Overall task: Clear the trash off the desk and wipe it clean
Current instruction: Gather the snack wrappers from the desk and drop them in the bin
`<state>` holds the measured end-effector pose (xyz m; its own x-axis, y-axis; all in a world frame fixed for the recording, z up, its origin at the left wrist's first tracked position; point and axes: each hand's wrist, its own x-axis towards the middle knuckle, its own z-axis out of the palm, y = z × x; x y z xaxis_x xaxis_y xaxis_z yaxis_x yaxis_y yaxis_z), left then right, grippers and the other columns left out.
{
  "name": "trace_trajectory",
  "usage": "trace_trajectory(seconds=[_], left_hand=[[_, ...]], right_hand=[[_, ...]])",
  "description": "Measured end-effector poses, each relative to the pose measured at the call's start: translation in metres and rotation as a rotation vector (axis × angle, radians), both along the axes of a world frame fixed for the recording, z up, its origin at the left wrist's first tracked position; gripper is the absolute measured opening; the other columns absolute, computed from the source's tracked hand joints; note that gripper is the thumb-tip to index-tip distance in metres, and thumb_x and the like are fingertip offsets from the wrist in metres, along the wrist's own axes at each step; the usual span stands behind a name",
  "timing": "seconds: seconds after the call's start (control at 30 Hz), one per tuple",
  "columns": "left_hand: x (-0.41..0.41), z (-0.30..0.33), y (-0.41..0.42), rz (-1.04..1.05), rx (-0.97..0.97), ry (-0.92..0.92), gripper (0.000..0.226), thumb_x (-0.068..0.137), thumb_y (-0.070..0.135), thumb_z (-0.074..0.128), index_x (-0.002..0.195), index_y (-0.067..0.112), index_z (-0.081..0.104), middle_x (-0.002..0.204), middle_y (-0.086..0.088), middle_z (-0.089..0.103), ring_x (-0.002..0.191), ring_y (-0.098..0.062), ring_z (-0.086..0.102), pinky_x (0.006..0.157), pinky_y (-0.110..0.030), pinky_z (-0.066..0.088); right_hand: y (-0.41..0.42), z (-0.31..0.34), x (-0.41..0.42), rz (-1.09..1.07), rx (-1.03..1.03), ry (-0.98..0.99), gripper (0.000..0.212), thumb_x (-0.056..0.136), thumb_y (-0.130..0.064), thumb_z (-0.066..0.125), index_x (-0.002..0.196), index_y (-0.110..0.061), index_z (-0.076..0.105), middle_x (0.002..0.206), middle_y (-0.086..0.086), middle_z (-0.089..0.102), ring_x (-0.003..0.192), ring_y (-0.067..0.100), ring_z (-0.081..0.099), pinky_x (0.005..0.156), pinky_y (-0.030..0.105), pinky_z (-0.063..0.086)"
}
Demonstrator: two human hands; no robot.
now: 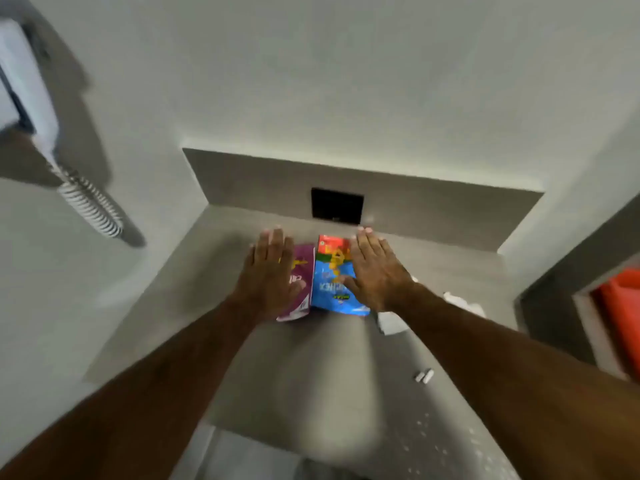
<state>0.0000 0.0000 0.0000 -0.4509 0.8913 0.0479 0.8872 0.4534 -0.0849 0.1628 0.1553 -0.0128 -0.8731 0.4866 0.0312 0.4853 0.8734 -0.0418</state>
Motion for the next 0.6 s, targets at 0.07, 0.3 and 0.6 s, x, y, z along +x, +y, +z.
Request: trace_trajectory(seconds=[0.07, 0.3, 0.6], left_hand=[[-0.006, -0.018, 0.006, 0.034, -0.159, -0.125, 0.102, 0.083, 0.057, 0.061, 0.156, 0.008, 0.009, 0.164, -0.024, 0.003, 0.15, -0.049, 0.008, 0.12, -0.057, 0.023], [-0.035, -0.063, 0.022, 0.106, -0.359, -0.423, 0.126, 0.063, 0.063, 0.08, 0.156, 0.027, 0.002, 0.162, -0.022, 0.012, 0.149, -0.044, 0.017, 0.121, -0.053, 0.024], [-0.045, -0.072, 0.02, -0.022, -0.127, -0.286, 0.069, 0.081, 0.044, 0.069, 0.144, 0.037, 0.041, 0.146, -0.004, 0.053, 0.129, -0.03, 0.055, 0.107, -0.042, 0.047]], right_hand=[[0.004, -0.018, -0.01, -0.01, -0.082, -0.14, 0.101, 0.087, -0.062, 0.054, 0.154, -0.001, 0.01, 0.163, 0.023, 0.009, 0.151, 0.038, 0.008, 0.121, 0.05, 0.013], [0.016, -0.031, -0.06, -0.004, -0.263, -0.439, 0.11, 0.065, -0.054, 0.082, 0.153, -0.028, 0.021, 0.152, 0.019, 0.032, 0.134, 0.045, 0.035, 0.108, 0.056, 0.036], [0.006, -0.037, -0.077, 0.037, -0.28, -0.27, 0.046, 0.079, -0.021, 0.074, 0.123, -0.014, 0.065, 0.125, 0.003, 0.067, 0.117, 0.027, 0.058, 0.089, 0.027, 0.043]])
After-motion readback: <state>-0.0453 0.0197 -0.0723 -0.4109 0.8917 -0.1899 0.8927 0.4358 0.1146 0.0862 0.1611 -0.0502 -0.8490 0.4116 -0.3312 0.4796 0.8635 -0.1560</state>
